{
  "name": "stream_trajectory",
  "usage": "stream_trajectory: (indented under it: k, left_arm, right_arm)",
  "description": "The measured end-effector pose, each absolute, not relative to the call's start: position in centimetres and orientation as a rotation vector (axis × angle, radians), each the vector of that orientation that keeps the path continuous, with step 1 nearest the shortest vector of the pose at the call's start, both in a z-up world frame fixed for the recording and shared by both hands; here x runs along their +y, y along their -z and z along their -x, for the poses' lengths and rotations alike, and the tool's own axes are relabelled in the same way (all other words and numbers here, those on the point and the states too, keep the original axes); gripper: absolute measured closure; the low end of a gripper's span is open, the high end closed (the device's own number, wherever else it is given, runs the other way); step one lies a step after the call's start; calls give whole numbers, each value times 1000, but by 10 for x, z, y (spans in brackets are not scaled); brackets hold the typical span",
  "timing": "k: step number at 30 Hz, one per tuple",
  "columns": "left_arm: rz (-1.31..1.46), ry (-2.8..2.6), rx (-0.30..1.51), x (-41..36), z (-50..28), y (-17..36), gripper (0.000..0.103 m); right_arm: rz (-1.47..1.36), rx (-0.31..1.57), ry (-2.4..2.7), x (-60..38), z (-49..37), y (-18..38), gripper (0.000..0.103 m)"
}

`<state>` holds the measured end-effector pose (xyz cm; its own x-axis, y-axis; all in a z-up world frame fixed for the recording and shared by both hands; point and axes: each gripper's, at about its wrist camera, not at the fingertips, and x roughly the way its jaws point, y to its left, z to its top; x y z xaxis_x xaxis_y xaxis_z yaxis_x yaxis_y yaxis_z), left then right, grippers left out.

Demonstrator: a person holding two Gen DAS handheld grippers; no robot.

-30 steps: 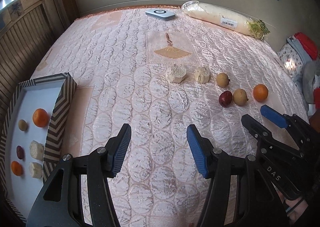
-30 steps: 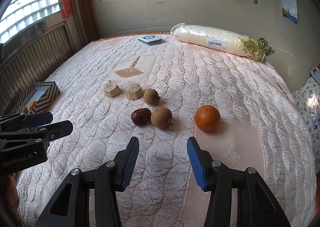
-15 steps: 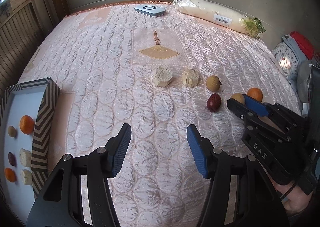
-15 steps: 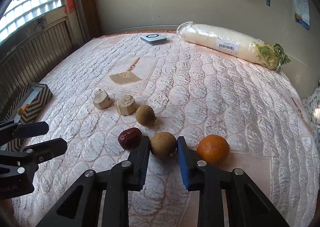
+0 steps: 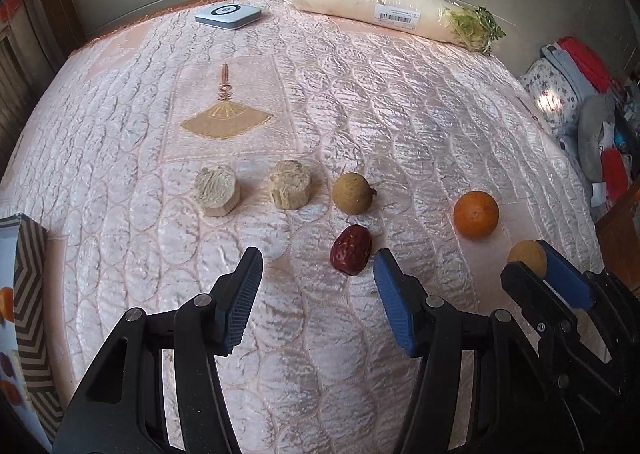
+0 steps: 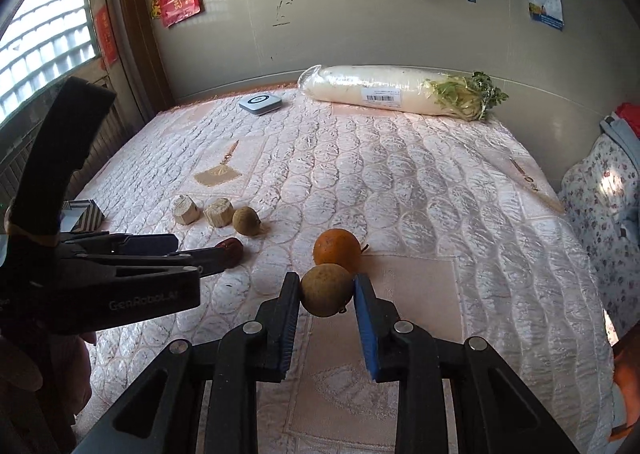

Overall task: Organize fruits
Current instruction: 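Grasp the brown round fruit with the right gripper while the left gripper grasps a red date, then carry the brown fruit and red date over the tray and open both grippers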

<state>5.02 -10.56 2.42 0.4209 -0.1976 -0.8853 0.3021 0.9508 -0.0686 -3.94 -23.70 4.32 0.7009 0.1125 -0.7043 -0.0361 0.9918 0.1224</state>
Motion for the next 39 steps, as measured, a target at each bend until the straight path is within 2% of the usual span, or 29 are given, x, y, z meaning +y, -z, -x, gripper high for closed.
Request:
stream_trajectory:
  k: [5, 7, 9, 39]
  left_arm:
    - [-109, 326, 1092, -112, -57, -18, 48]
    - [-96, 320, 1090, -110, -59, -19, 72]
    - [-70, 337, 1106, -107, -61, -19, 83]
    - [-79, 131, 978, -9, 19, -34, 83]
  right_arm:
    - [-102, 784, -91, -234, 40, -43, 77]
    - [-100, 784, -95, -233, 39, -43, 77]
    - [-99, 785, -98, -232, 40, -42, 77]
    - [-48, 825, -163, -159, 64, -28, 77]
